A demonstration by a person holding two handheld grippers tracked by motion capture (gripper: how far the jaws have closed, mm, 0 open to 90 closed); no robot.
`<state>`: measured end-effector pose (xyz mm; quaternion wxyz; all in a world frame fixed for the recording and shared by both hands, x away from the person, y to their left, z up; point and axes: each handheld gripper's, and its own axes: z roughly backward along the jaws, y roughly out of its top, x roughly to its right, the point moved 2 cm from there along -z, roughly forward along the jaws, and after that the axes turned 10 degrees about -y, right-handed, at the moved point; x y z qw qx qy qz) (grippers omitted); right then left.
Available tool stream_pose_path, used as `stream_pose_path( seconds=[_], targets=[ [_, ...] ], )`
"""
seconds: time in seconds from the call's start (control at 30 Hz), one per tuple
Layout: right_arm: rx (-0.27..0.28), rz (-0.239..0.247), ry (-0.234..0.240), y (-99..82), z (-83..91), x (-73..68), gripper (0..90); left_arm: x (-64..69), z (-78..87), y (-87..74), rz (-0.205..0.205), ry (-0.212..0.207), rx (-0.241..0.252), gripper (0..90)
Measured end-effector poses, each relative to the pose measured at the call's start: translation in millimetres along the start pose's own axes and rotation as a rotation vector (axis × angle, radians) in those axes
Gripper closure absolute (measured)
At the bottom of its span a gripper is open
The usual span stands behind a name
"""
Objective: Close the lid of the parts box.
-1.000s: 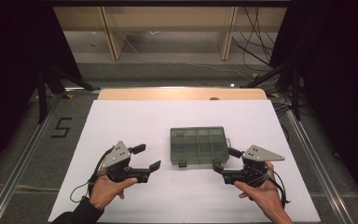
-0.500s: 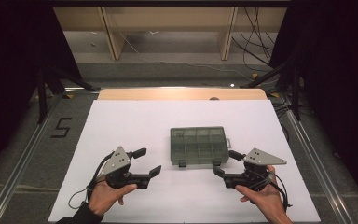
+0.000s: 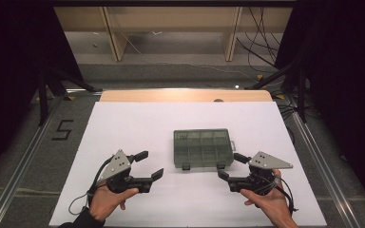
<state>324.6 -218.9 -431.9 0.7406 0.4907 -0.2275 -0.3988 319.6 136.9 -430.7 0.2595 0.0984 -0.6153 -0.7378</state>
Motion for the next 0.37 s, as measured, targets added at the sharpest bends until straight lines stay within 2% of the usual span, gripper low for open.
stream_pose_path(
  seconds=[0.13, 0.3, 0.37],
  targets=[
    [-0.003, 0.003, 0.000, 0.1, -0.1, 0.0, 17.1, -1.4, 1.1, 0.6, -0.018, 0.000, -0.006, 19.1],
    [-0.007, 0.002, 0.004, 0.3, 0.1, -0.2, 17.1, -2.1, 0.3, 0.2, -0.019, -0.011, 0.004, 19.1],
    [-0.001, 0.007, -0.006, 0.4, -0.4, 0.6, 17.1, -2.0, 0.8, -0.1, -0.015, -0.001, -0.008, 19.1]
  ],
)
